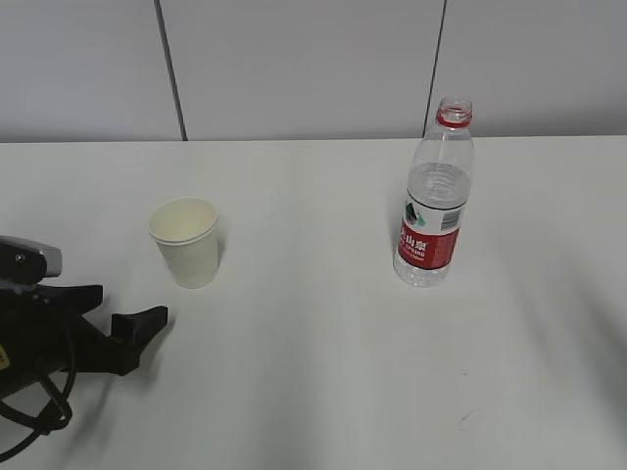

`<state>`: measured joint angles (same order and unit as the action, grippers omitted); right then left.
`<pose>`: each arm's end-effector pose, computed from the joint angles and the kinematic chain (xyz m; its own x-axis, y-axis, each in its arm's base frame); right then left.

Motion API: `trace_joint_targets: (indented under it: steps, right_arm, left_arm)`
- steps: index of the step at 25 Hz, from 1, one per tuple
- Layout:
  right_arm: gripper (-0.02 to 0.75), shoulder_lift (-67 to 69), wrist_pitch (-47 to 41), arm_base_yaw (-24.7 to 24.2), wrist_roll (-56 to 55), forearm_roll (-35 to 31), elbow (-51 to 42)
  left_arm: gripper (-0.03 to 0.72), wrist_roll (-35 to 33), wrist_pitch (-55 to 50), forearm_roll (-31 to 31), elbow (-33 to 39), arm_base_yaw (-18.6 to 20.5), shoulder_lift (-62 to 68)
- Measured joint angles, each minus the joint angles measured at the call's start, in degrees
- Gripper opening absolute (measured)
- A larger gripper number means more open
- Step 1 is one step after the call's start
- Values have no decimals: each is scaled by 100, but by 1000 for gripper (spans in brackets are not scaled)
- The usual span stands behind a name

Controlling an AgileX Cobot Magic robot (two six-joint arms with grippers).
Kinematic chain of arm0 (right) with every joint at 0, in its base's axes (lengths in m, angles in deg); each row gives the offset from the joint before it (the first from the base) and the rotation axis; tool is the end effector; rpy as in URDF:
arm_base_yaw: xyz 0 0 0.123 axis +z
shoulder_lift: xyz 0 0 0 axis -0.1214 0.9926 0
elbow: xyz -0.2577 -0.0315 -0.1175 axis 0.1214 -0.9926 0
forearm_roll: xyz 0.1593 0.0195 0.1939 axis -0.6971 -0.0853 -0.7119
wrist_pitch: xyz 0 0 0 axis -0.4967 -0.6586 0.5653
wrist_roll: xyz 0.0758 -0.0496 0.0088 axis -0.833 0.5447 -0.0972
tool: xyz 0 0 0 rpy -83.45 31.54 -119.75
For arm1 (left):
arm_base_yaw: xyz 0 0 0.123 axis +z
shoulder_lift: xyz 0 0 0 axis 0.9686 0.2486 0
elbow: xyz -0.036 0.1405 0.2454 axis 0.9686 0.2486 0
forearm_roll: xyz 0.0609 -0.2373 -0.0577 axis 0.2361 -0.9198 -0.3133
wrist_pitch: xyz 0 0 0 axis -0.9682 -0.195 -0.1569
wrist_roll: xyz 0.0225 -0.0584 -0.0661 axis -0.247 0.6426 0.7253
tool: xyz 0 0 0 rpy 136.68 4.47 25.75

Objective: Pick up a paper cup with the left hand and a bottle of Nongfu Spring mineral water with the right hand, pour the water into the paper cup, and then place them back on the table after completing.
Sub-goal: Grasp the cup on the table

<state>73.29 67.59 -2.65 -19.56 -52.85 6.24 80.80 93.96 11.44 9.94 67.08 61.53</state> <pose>0.1438 0.0112 0.2546 -0.1138 -0.0934 -0.9891 -0.0886 0.9926 -0.0835 0.2399 -0.0658 0.0789 -0.4444 0.0440 -0.8948 0.4182 0.8935 -0.1638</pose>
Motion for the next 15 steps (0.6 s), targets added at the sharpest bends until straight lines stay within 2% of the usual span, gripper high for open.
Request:
trace_joint_targets:
  steps: [15]
  right_arm:
    - [534, 0, 23, 0, 0, 0, 0]
  left_arm:
    - [601, 4, 34, 536, -1190, -8, 598]
